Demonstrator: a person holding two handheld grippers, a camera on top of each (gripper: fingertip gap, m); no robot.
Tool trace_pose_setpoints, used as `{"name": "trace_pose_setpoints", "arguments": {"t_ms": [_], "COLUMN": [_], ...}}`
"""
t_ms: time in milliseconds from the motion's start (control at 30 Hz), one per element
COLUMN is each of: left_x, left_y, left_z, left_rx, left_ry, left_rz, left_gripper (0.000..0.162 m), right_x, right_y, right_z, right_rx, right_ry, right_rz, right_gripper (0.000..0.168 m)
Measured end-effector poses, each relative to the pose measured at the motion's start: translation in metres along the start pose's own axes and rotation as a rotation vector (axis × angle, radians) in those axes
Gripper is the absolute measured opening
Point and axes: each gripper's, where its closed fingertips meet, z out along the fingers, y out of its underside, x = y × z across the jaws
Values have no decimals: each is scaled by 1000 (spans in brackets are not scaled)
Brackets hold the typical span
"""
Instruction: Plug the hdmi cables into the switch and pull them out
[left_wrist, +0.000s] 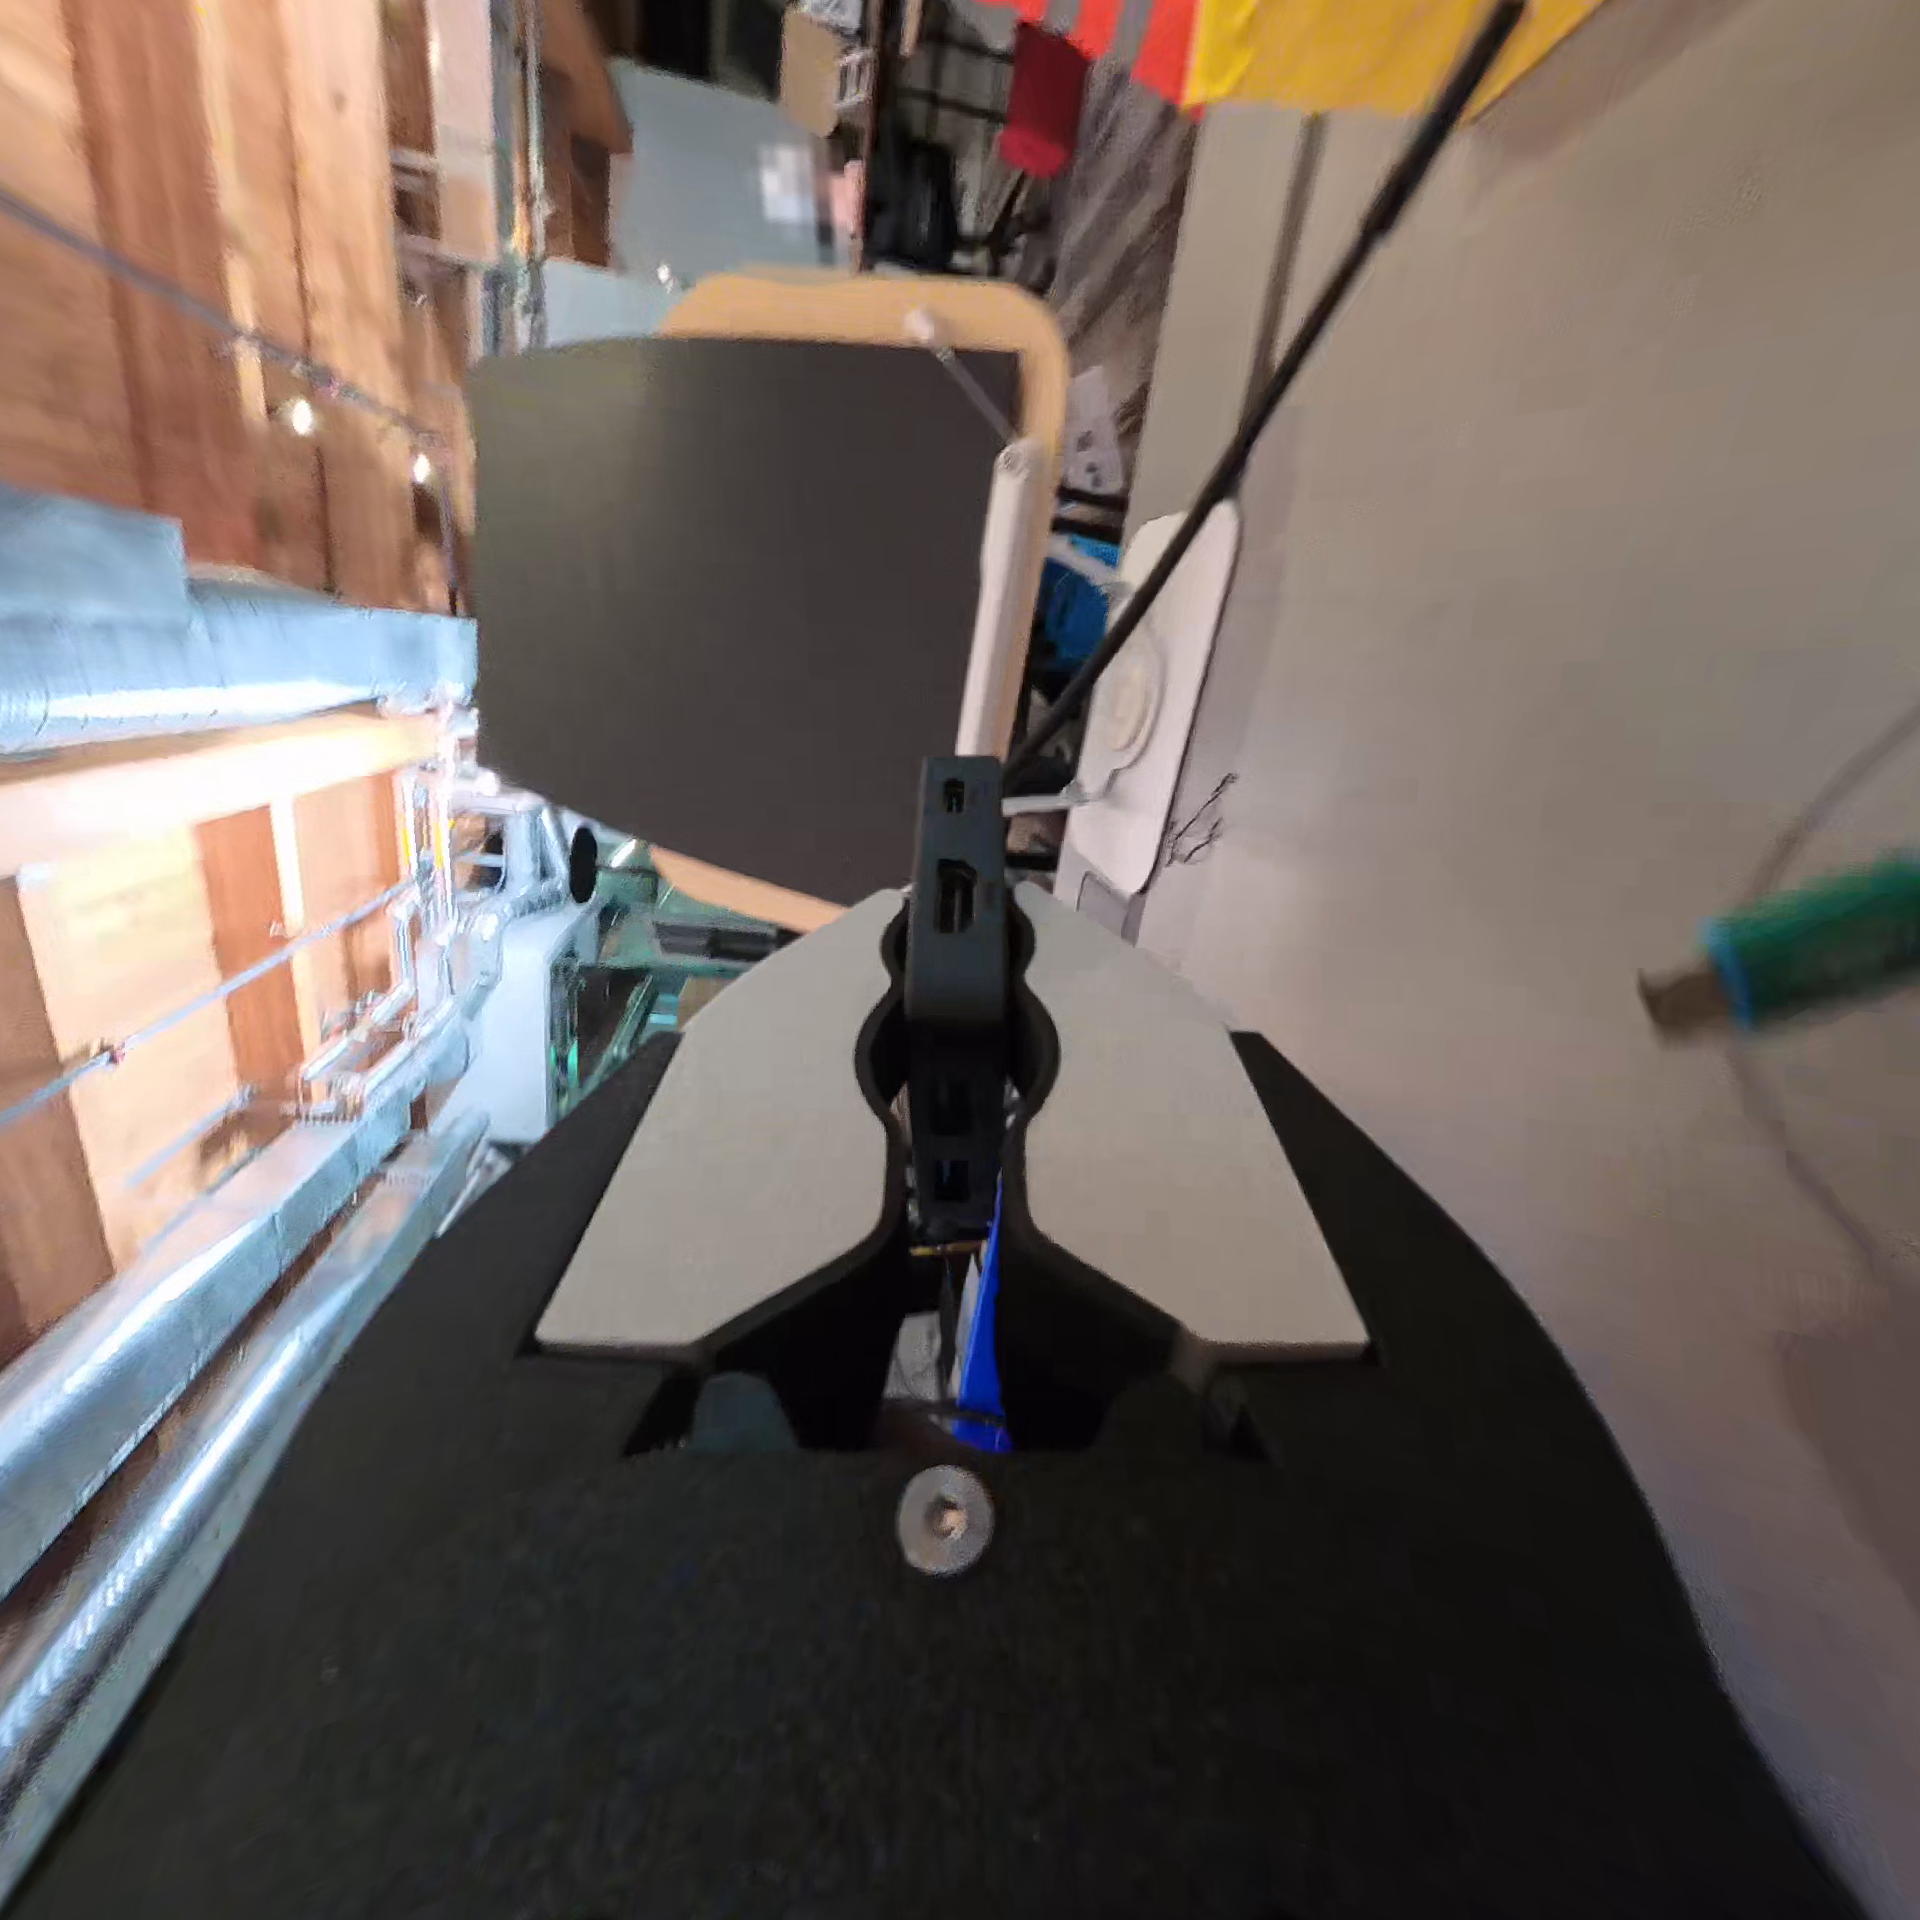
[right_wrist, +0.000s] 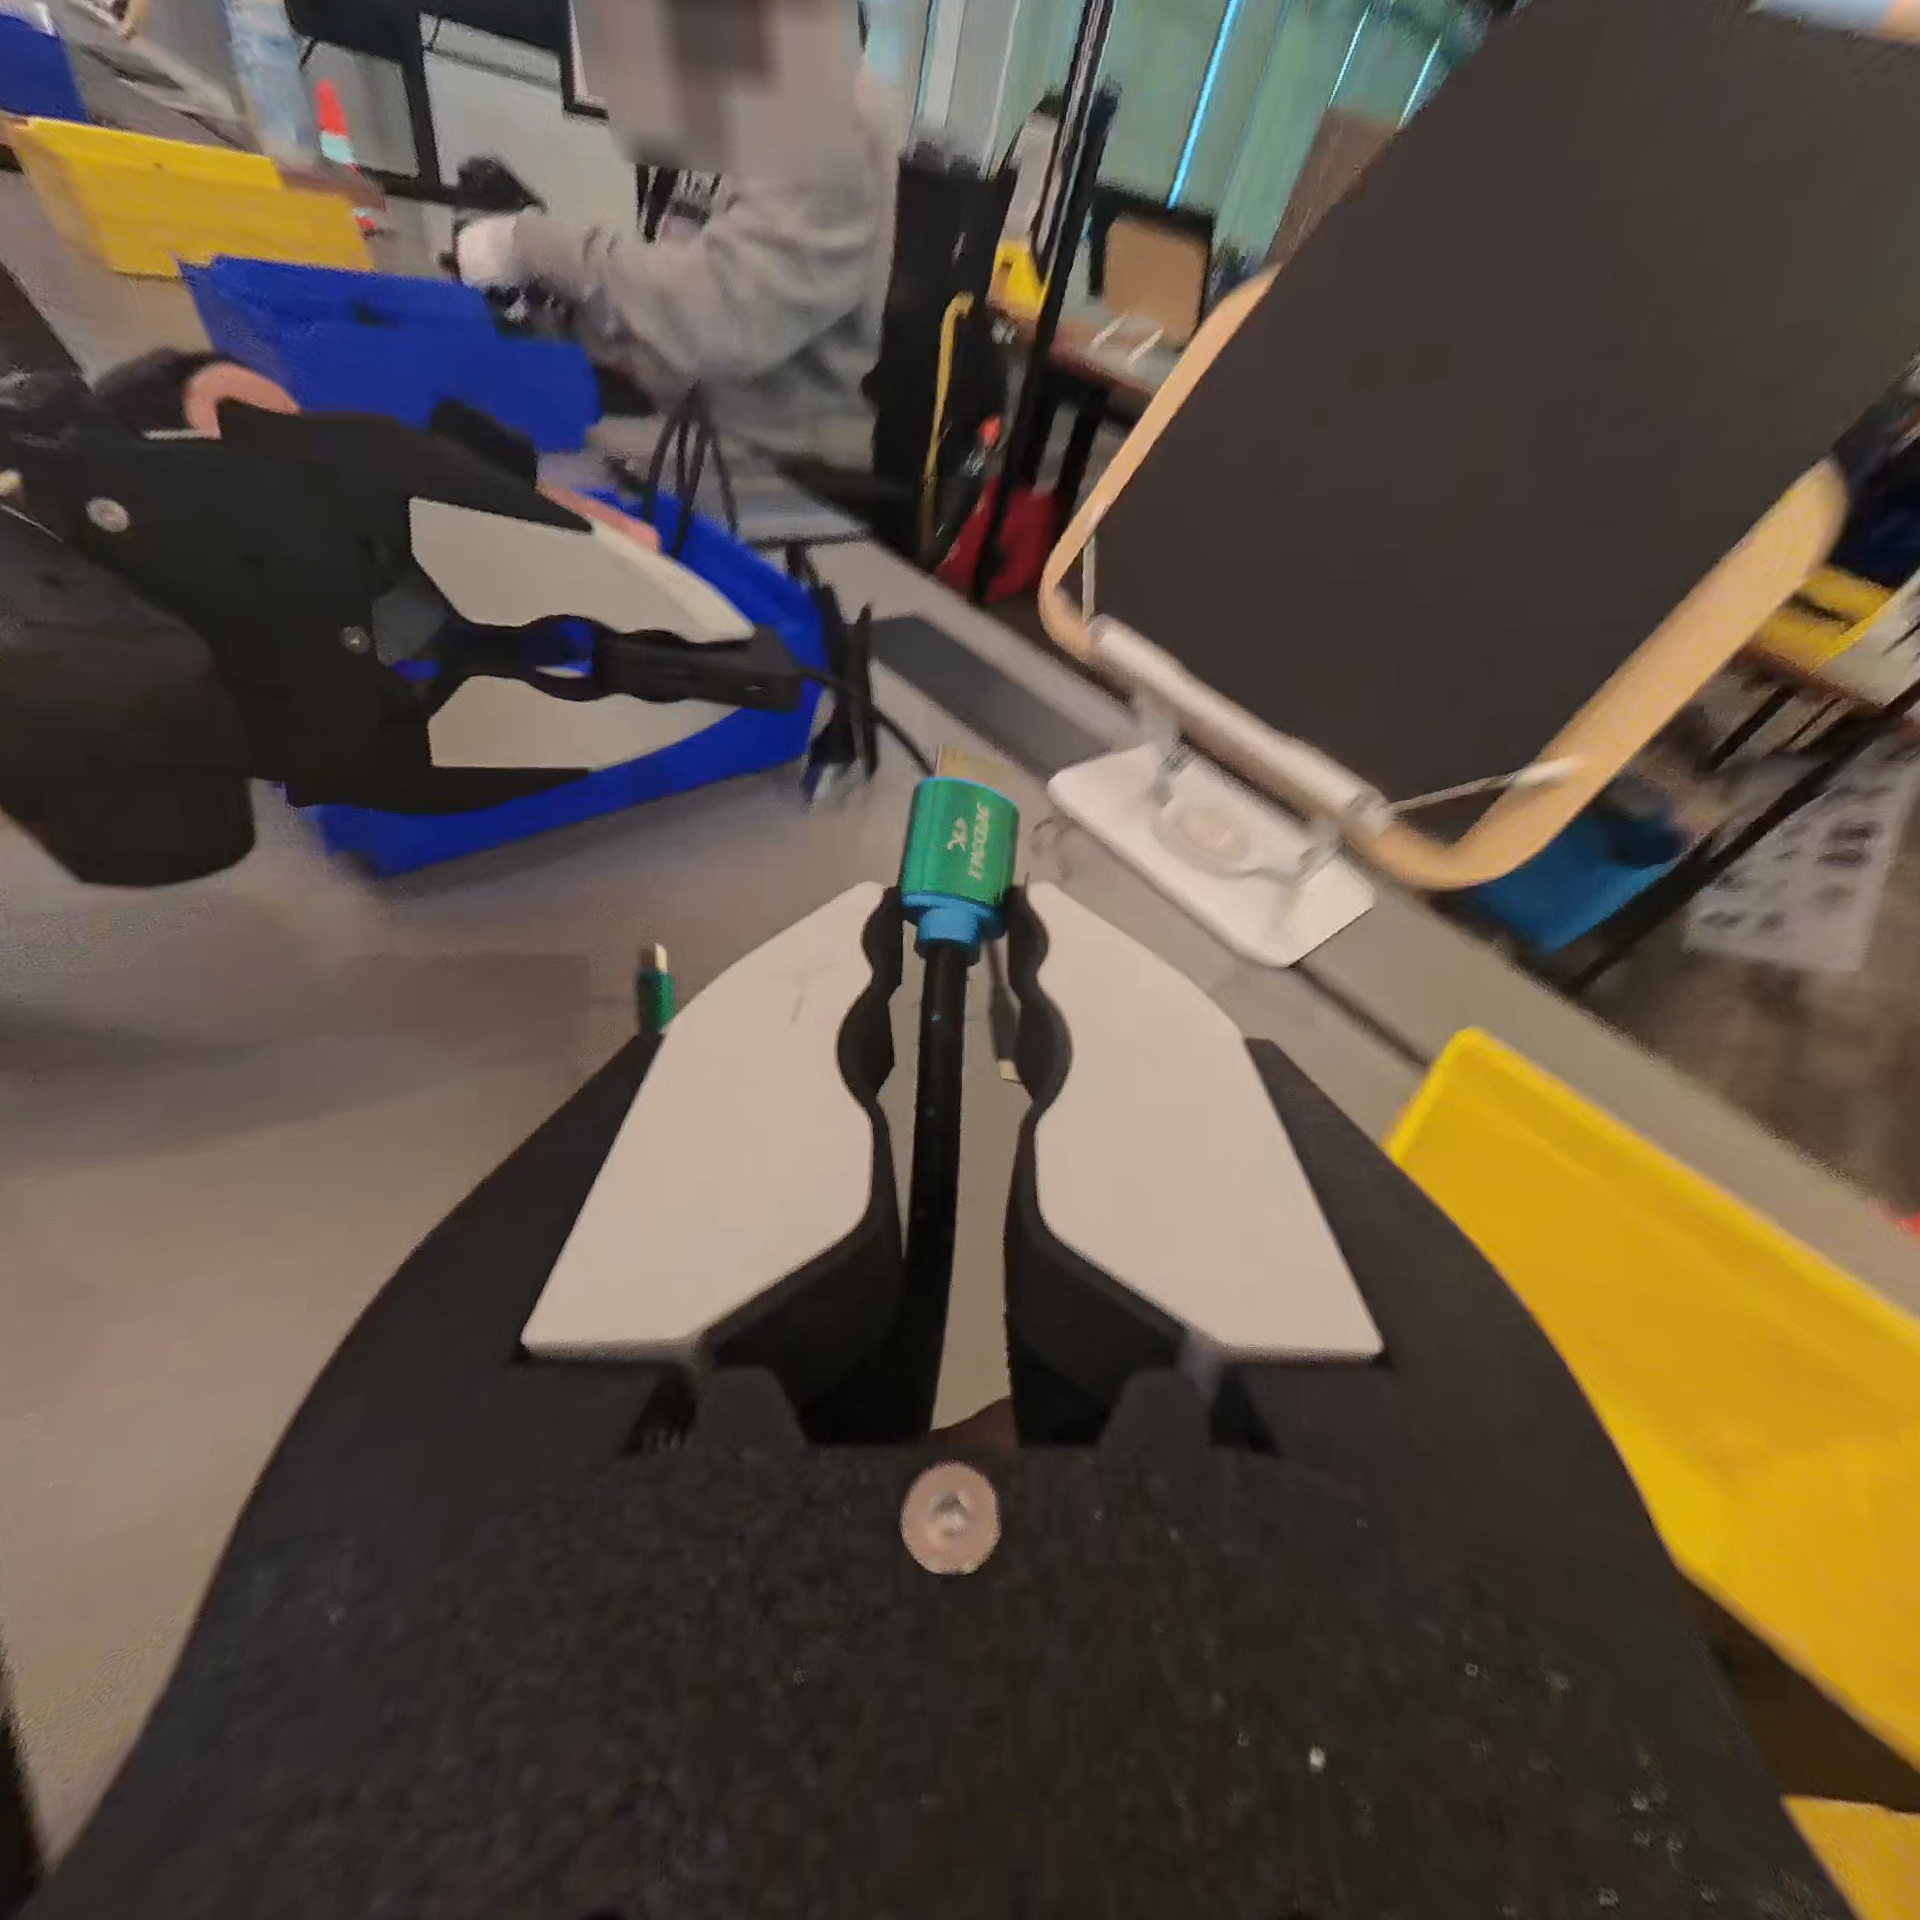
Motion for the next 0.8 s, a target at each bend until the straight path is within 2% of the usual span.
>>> {"name": "trace_pose_setpoints", "arguments": {"t_ms": [133, 233, 333, 400, 433, 500, 600, 733, 800], "left_x": [-4, 10, 22, 26, 28, 29, 32, 39, 44], "left_y": [32, 44, 51, 51, 50, 48, 42, 33, 29], "left_z": [-4, -9, -10, -12, -12, -12, -12, -16, -18], "left_rx": [-86, -95, -112, -109, -106, -102, -95, -79, -68], "left_ry": [-9, 39, 70, 81, 90, 94, 102, 132, 155], "left_rz": [-97, -147, -137, -139, -144, -148, -138, -143, -153], "left_gripper": [14, 13, 13, 13, 14, 14, 13, 13, 14], "right_x": [52, 103, 142, 153, 154, 174, 165, 114, 88], "right_y": [-43, -68, -57, -47, -38, -15, 42, 140, 175], "right_z": [-45, -85, -107, -116, -116, -111, -82, -47, -40], "right_rx": [50, 77, -38, -73, -94, -162, -267, -493, -574], "right_ry": [163, 284, 335, 290, 239, 287, 160, -98, -195], "right_rz": [-171, -195, -303, -341, -365, -448, -487, -472, -427], "right_gripper": [20, 19, 20, 20, 20, 20, 20, 20, 20]}}
